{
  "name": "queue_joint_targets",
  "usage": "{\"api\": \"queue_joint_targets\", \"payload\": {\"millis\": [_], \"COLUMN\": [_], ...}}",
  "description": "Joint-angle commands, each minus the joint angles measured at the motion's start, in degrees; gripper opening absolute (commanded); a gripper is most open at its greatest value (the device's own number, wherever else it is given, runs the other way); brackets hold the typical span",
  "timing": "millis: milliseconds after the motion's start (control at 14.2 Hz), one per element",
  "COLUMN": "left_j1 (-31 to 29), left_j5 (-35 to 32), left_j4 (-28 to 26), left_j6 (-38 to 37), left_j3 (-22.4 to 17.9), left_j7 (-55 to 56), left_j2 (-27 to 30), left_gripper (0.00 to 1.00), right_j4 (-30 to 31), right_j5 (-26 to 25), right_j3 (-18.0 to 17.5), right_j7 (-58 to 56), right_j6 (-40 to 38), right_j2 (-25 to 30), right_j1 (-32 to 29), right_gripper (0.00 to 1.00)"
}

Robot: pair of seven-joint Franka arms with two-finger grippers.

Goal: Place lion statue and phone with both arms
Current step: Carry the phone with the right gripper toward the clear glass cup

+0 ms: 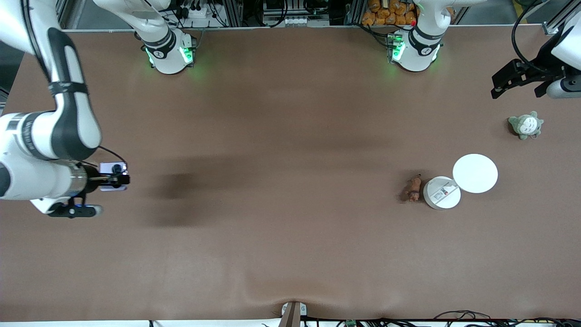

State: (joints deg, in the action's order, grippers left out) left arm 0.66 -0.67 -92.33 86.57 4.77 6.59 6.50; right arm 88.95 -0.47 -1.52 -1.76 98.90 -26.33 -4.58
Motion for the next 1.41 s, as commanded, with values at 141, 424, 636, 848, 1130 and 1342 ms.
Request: {"api": "queue_joint_targets", "payload": {"millis": [141, 424, 636, 848, 1130, 1342], "left_j1": [-0.66, -1.27, -1.27, -1.27, -1.36, -1.98], "left_j5": [1.28, 3.3, 3.22, 3.3, 3.3, 3.22], "left_j4": [-0.4, -0.66, -1.45, -1.72, -1.89, -1.98], "left_j6": [0.97, 1.06, 1.23, 2.03, 2.03, 2.12], "left_j3": [0.41, 0.06, 0.06, 0.06, -0.02, -0.02], "left_j7": [0.17, -0.44, -0.44, -0.44, -0.44, -0.44], "left_j2": [-0.17, 0.26, 0.53, 0.53, 0.62, 0.53], "left_gripper": [1.0, 1.0, 1.0, 1.0, 1.0, 1.0], "right_j4": [4.13, 10.35, 15.46, 18.71, 19.43, 16.98], "right_j5": [-1.12, -1.82, -1.91, -1.91, -2.0, -2.0], "right_j3": [-1.12, -1.12, -1.12, -1.12, -1.03, -1.12], "right_j7": [-3.95, -7.89, -7.99, -7.91, -7.99, -7.91], "right_j6": [5.94, 15.68, 21.85, 22.92, 22.57, 19.16], "right_j2": [-2.65, -6.01, -6.01, -6.1, -6.8, -5.05], "right_j1": [-5.52, -10.27, -10.63, -10.45, -10.72, -10.45], "right_gripper": [0.0, 0.0, 0.0, 0.04, 1.0, 1.0]}}
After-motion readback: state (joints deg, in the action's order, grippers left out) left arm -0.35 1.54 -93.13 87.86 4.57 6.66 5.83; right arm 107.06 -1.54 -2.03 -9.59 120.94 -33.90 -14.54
